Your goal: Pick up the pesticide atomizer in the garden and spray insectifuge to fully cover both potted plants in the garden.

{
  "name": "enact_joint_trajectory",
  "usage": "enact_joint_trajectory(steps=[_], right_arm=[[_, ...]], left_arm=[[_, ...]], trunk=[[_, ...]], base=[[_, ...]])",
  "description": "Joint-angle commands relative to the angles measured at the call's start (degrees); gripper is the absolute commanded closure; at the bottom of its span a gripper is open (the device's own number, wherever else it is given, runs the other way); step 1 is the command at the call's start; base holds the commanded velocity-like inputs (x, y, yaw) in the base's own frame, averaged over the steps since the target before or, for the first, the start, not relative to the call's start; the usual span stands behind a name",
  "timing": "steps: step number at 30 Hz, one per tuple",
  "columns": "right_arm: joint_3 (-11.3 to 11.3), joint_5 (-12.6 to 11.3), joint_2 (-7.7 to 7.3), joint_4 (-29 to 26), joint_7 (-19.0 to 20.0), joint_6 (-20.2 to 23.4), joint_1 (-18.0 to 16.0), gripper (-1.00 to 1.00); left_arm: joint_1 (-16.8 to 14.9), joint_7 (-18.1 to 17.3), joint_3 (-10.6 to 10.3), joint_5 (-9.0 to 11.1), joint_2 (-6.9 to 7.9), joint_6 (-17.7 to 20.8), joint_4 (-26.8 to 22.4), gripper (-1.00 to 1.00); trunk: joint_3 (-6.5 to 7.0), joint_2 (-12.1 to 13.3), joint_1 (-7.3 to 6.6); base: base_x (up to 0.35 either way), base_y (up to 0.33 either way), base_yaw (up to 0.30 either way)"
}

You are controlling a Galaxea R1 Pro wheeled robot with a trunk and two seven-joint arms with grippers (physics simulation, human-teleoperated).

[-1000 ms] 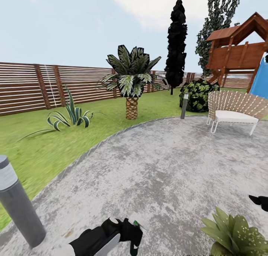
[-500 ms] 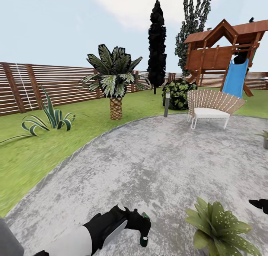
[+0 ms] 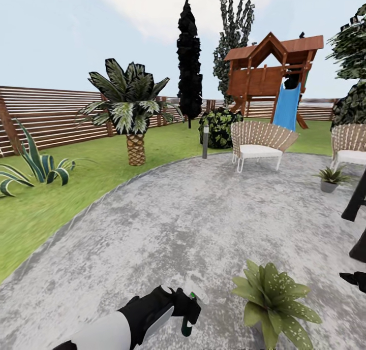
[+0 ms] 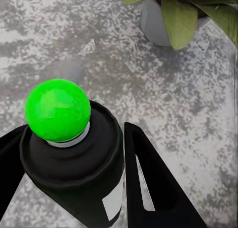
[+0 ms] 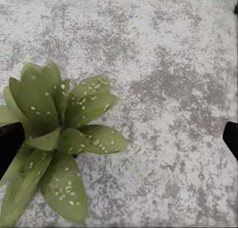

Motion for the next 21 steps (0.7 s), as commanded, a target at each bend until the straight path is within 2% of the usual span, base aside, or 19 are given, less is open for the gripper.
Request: enact_joint_trajectory(steps=[1,17,19,20,21], right_arm=[[0.0,0.01,0.0,0.0,0.0,0.0,0.0,-1.0],[0.0,0.01,0.0,0.0,0.0,-0.09,0.0,-1.0],[0.0,0.01,0.0,0.0,0.0,-0.09,0.0,-1.0],[0.0,0.01,0.0,0.0,0.0,-0.09,0.0,-1.0],[0.0,0.01,0.0,0.0,0.0,-0.09,0.0,-1.0]], left_arm=[[0.0,0.0,0.01,-0.03,-0.02,0.0,0.01,1.0],[0.0,0.14,0.14,0.06,-0.04,0.03,0.48,1.0],[0.0,1.84,0.22,0.23,-0.04,0.07,0.53,1.0],[0.0,4.3,0.26,0.82,-0.09,0.08,0.5,1.0],[0.0,9.0,0.24,4.88,-0.17,0.64,0.47,1.0]], trunk=[[0.0,0.0,0.0],[0.0,0.0,0.0],[0.0,0.0,0.0],[0.0,0.0,0.0],[0.0,0.0,0.0]], base=[[0.0,0.0,-0.291],[0.0,0.0,-0.291],[0.0,0.0,-0.291],[0.0,0.0,-0.291],[0.0,0.0,-0.291]])
